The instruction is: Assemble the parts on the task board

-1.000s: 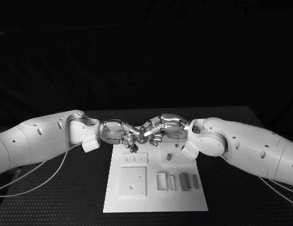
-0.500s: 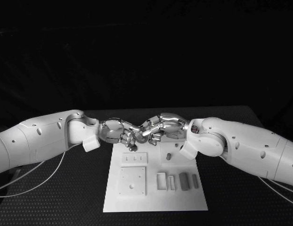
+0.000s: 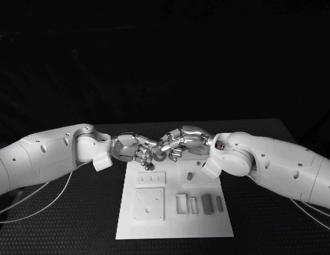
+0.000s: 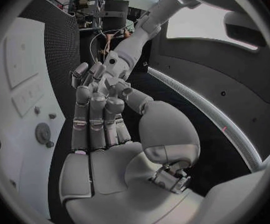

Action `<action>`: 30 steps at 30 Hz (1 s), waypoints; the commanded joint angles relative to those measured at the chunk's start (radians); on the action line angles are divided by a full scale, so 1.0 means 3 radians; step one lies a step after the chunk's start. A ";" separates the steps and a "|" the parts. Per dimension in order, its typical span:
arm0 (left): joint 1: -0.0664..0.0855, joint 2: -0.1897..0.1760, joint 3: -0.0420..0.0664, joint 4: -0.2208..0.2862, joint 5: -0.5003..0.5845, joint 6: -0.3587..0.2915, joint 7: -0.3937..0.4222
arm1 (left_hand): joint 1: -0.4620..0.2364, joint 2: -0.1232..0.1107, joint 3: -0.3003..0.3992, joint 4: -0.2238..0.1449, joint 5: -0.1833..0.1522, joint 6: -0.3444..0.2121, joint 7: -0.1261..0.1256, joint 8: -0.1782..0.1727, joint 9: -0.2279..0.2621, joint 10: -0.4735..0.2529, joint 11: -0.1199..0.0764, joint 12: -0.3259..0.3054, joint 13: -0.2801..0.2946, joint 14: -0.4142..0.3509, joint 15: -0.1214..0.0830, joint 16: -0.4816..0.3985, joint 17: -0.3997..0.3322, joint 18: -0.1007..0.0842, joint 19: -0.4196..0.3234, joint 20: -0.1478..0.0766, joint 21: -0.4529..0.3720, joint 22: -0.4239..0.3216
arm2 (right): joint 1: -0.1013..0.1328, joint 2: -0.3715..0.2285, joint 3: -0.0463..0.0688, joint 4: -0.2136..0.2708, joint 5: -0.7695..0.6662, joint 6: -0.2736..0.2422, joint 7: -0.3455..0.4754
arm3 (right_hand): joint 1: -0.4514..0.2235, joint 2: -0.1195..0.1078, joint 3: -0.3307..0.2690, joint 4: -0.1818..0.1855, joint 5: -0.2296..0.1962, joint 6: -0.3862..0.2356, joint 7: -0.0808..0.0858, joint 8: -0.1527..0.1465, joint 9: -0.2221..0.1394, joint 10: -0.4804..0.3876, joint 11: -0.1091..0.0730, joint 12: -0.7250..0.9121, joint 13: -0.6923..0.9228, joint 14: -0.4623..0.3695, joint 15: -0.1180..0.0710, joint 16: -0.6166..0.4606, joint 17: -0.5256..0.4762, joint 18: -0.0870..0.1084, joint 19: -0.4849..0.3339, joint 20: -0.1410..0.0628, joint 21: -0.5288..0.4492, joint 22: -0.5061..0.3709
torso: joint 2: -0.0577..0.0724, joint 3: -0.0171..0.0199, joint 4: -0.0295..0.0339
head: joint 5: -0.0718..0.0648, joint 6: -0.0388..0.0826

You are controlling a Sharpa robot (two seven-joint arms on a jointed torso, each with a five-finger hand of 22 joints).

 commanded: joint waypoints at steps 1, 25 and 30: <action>0.0001 -0.0001 0.0002 0.0002 -0.0007 -0.0008 0.0051 | -0.0016 -0.0058 0.0003 0.0030 -0.0012 -0.0045 0.0006 -0.0035 -0.0009 -0.0012 0.0026 -0.0024 0.0004 -0.0022 -0.0004 -0.0022 0.0006 -0.0051 -0.0025 -0.0086 -0.0017 0.0056 | -0.0002 -0.0008 0.0000 0.0001 -0.0121 -0.0140 -0.0009 | -0.0023 -0.0004 0.0039 -0.0001 -0.0036 0.0343 -0.0059 0.0023 0.0043 -0.0060 -0.0099 0.0022 -0.0007 0.0014 -0.0023 0.0015 -0.0006 0.0021 0.0024 -0.0023 0.0021 -0.0006 | 0.0000 0.0001 -0.0001 | 0.0000 -0.0003; 0.0002 -0.0028 -0.0002 -0.0154 -0.0385 -0.0763 0.0303 | -0.0190 -0.0506 0.0317 0.0407 -0.0009 -0.0255 0.0067 -0.0128 -0.0054 -0.0088 0.0085 -0.0055 0.0042 -0.0042 -0.0001 -0.0021 0.0031 -0.0051 -0.0021 -0.0097 -0.0009 0.0068 | -0.0008 -0.0081 0.0001 -0.0053 -0.0025 -0.0517 -0.0029 | -0.0124 -0.0033 0.0262 0.0005 -0.0094 0.0270 -0.0072 0.0093 0.0445 -0.0045 -0.0113 0.0078 -0.0043 0.0040 -0.0056 0.0054 -0.0013 0.0021 0.0067 -0.0057 0.0090 -0.0044 | 0.0000 0.0002 0.0003 | -0.0018 0.0005; 0.0002 -0.0039 -0.0002 -0.0136 -0.0455 -0.1011 0.0475 | -0.0169 -0.0516 0.0346 0.0418 -0.0009 -0.0257 0.0070 -0.0119 -0.0048 -0.0104 0.0087 -0.0053 0.0052 -0.0039 -0.0002 -0.0014 0.0037 -0.0051 -0.0020 -0.0096 -0.0001 0.0070 | -0.0008 -0.0095 0.0001 -0.0151 0.0036 -0.0697 -0.0060 | -0.0159 -0.0043 0.0323 0.0004 -0.0095 0.0244 -0.0075 0.0111 0.0577 -0.0045 -0.0116 0.0093 -0.0051 0.0044 -0.0062 0.0065 -0.0015 0.0021 0.0074 -0.0066 0.0111 -0.0053 | -0.0001 -0.0002 0.0001 | -0.0026 0.0010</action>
